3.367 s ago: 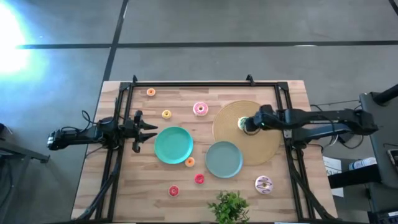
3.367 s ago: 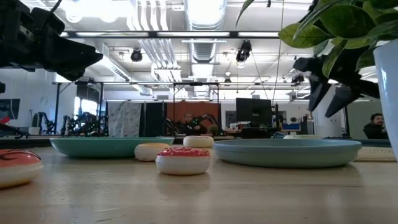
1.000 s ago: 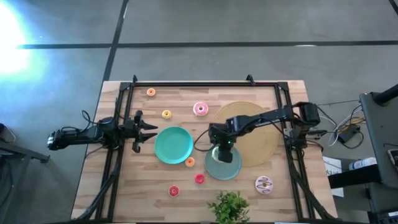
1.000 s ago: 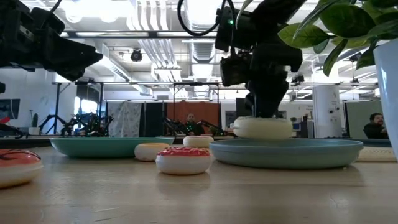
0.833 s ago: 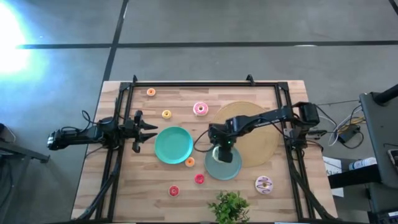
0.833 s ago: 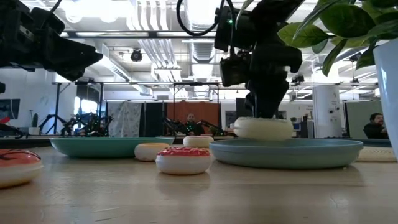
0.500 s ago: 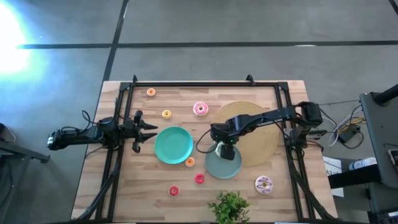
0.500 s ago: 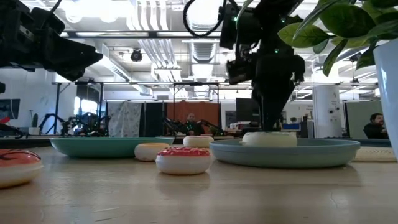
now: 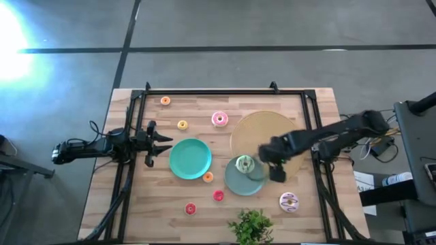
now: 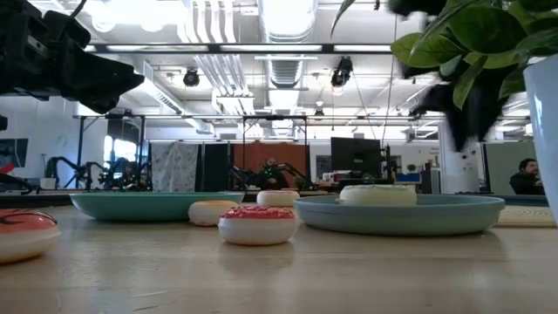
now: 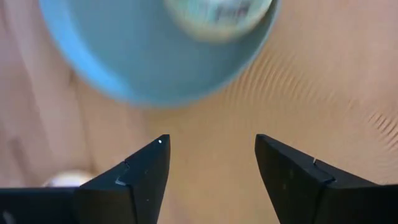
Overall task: Pick & Place donuts
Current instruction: Put the large purple donut on the blue plate
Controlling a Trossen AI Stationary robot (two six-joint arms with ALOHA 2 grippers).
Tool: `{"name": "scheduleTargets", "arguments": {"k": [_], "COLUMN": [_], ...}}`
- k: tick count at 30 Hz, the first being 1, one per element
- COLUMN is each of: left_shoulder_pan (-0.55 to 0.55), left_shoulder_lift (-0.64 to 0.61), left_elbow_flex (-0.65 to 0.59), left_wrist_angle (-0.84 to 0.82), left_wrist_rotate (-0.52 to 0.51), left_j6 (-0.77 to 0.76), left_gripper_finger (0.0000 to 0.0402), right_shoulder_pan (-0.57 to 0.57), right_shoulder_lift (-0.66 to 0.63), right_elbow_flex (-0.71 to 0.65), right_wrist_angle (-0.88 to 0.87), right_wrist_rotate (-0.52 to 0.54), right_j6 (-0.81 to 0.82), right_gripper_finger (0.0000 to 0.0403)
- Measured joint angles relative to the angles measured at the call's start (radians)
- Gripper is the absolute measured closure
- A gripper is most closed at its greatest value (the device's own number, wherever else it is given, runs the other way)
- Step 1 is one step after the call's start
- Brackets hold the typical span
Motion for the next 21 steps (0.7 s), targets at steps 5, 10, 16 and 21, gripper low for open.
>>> {"name": "scheduleTargets", "arguments": {"k": [5,10,16,21], "left_shoulder_pan": [0.000,0.000,0.000,0.000], "left_shoulder_lift": [0.003,0.003,0.004,0.005], "left_elbow_flex": [0.000,0.000,0.000,0.000], "left_wrist_angle": [0.000,0.000,0.000,0.000], "left_wrist_rotate": [-0.001,-0.001,-0.002,-0.002], "left_j6": [0.000,0.000,0.000,0.000], "left_gripper_finger": [0.0291,0.0291,0.0291,0.0291], "right_shoulder_pan": [0.179,0.312,0.387,0.426], "right_shoulder_lift": [-0.088,-0.078,-0.015,0.046], "right_elbow_flex": [-0.128,-0.177,-0.180,-0.180], "right_wrist_angle": [0.030,0.052,0.108,0.215], "right_wrist_rotate": [-0.100,-0.130,-0.131,-0.141], "right_j6": [0.127,0.240,0.297,0.298], "right_gripper_finger": [0.0177,0.0175,0.0168,0.0160]}}
